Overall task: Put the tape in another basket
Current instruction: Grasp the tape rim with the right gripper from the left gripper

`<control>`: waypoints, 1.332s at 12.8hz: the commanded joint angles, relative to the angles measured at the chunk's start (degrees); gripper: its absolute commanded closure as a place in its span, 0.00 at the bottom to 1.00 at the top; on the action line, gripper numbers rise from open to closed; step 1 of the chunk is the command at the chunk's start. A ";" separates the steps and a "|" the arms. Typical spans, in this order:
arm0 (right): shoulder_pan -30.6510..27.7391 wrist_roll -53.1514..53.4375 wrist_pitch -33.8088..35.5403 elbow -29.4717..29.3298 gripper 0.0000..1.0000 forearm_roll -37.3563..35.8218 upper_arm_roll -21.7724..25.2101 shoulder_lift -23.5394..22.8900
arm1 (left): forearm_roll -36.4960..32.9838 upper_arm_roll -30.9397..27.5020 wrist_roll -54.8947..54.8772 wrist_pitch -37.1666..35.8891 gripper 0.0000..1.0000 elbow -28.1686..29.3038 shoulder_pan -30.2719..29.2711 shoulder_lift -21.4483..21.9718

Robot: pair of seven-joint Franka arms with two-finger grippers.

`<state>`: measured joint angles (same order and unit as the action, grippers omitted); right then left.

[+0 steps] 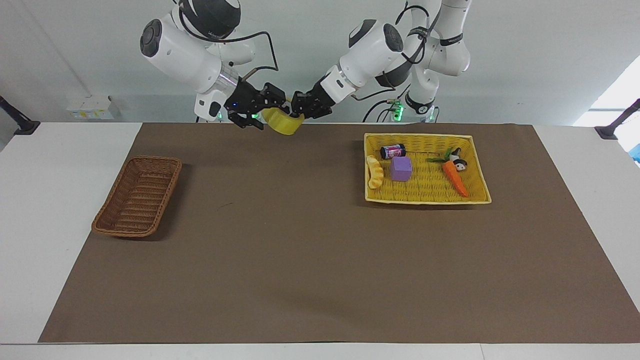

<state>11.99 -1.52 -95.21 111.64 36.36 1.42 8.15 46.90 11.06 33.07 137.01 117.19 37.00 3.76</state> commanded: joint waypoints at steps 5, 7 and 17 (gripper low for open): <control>-0.56 0.11 0.55 1.47 1.00 -2.26 0.25 1.52 | 1.44 0.28 0.25 4.66 1.00 -1.26 0.89 -0.33; -0.83 0.29 0.64 1.30 1.00 -2.26 0.25 1.43 | 3.27 0.36 1.03 9.37 0.01 -1.00 1.06 0.37; -6.70 -6.72 1.77 1.56 1.00 -8.06 0.34 1.43 | 0.25 -0.16 1.91 -10.32 0.00 0.60 -11.22 6.44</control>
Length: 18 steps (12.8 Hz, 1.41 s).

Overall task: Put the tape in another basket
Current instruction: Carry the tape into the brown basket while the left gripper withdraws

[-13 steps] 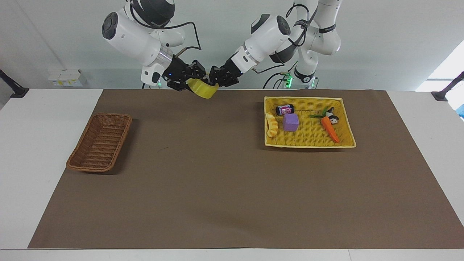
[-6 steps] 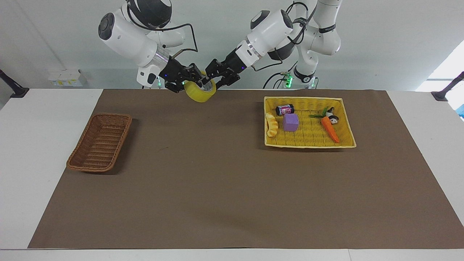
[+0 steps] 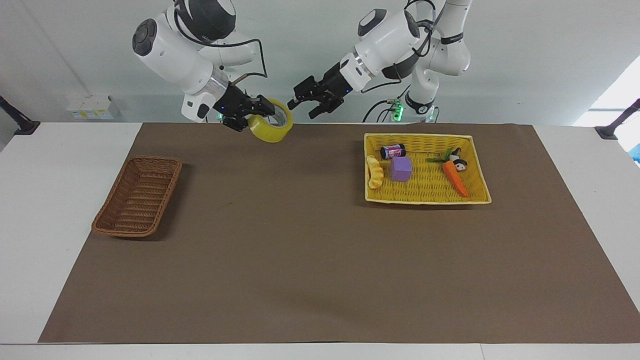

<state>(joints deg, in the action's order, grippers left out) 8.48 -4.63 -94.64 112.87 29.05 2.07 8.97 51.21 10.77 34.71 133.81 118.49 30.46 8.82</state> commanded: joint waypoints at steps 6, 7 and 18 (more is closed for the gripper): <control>-15.75 -6.27 -0.53 0.34 1.00 -9.35 -0.23 -0.01 | -29.46 0.13 -0.51 -20.85 0.00 -8.78 -17.43 -3.10; -18.21 -6.18 -2.98 0.34 1.00 -9.45 -0.23 -0.88 | -34.55 0.13 -2.69 -22.87 0.00 -10.36 -18.59 -3.81; -35.89 -29.19 -12.59 -7.40 1.00 -8.13 0.21 -22.15 | -51.28 0.13 -42.43 -40.53 0.00 -24.33 -36.00 -7.41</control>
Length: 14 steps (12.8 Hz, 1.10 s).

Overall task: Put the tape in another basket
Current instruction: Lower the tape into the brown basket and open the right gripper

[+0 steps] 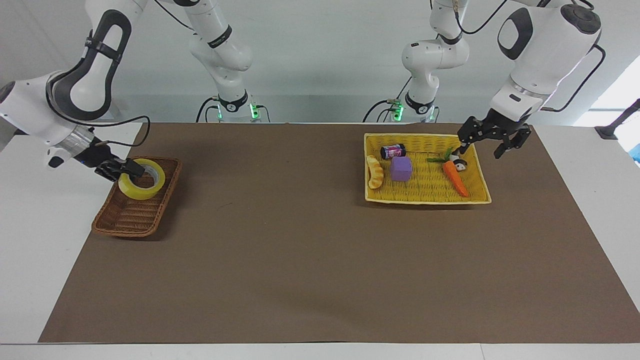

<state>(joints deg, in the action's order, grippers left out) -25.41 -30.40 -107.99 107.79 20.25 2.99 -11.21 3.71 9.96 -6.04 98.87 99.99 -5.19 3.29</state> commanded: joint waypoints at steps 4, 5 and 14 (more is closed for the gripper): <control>-3.69 -5.38 0.41 -1.79 1.00 4.80 -0.61 -5.14 | -6.35 0.94 -1.78 -13.35 0.00 -13.85 -0.17 -6.10; -3.60 -5.46 0.41 -1.53 1.00 4.54 -0.61 -5.14 | -6.00 0.94 -1.87 -12.74 0.00 -13.42 -0.17 -5.76; -3.86 -9.07 -0.56 -0.82 0.00 4.36 -0.61 -7.07 | -5.64 0.85 -1.25 -12.38 0.00 -12.97 -0.52 -5.40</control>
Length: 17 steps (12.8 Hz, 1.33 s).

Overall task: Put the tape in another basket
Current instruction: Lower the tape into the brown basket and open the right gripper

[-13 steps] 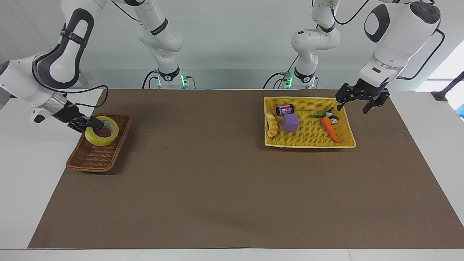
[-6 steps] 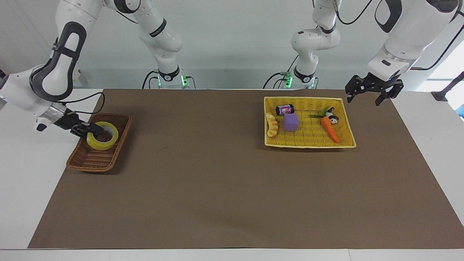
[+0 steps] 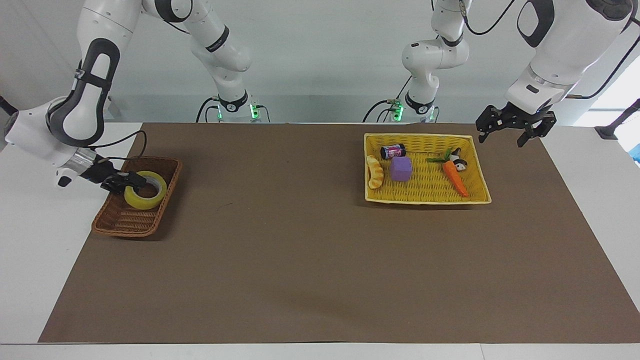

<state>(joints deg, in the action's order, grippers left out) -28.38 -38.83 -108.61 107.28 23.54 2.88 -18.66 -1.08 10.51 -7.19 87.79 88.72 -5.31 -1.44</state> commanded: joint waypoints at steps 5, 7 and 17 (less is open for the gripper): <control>-0.10 2.26 0.77 -4.26 0.00 0.99 -1.03 2.39 | -0.94 0.30 -0.11 -1.30 0.00 -1.71 -0.41 -0.67; 2.61 3.85 0.34 -5.50 0.00 0.28 -1.13 5.37 | -0.94 0.39 -0.11 -1.30 0.00 -1.71 -0.32 -0.67; 21.15 34.84 4.36 -9.11 0.00 -22.13 -1.30 16.28 | -0.94 0.30 -0.11 -1.30 0.00 -1.71 -0.32 -0.67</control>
<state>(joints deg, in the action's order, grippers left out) -9.76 -10.07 -106.71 97.67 3.77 1.51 -4.59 -1.08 10.52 -7.19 87.79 88.72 -5.31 -1.43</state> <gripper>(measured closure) 0.000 0.000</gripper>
